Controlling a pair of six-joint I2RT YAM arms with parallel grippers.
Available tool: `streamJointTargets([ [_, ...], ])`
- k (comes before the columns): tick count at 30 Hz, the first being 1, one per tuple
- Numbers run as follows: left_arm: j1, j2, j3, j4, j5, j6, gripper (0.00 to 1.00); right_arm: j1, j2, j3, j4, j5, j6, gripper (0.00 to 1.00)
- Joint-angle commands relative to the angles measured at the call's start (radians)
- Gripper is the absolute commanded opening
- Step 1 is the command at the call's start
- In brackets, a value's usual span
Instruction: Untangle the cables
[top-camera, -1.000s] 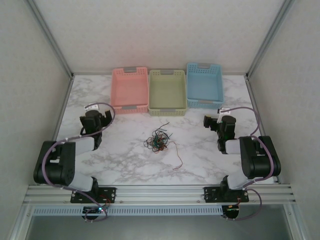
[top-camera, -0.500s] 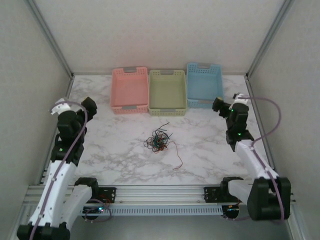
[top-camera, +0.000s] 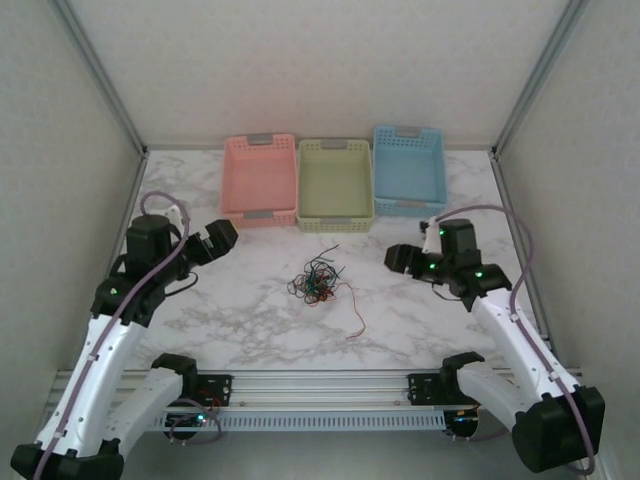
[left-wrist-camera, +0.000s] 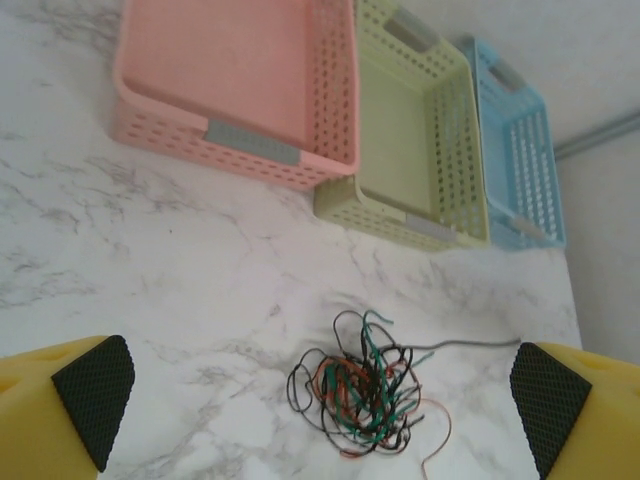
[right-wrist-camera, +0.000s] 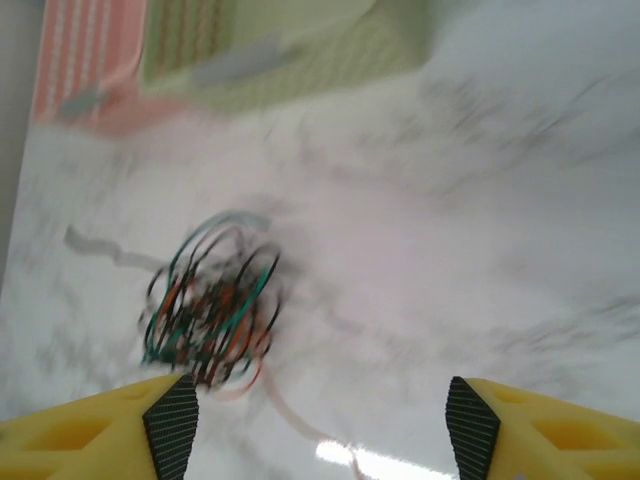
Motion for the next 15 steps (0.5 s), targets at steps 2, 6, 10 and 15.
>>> streamJointTargets([
  [2,-0.009,-0.024,0.084,-0.208,-0.002,0.168,0.99,0.150,0.069,-0.030,-0.013,-0.006,0.005,0.69],
  [6,-0.020,-0.076,0.023,-0.160,0.042,0.172,0.99,0.258,0.226,-0.013,0.025,0.075,-0.018,0.63],
  [10,-0.016,-0.076,0.004,-0.156,0.021,0.185,1.00,0.300,0.338,-0.010,0.104,0.080,-0.021,0.60],
  [15,-0.016,-0.085,-0.003,-0.150,0.027,0.184,0.99,0.322,0.453,0.035,0.155,0.072,-0.038,0.57],
])
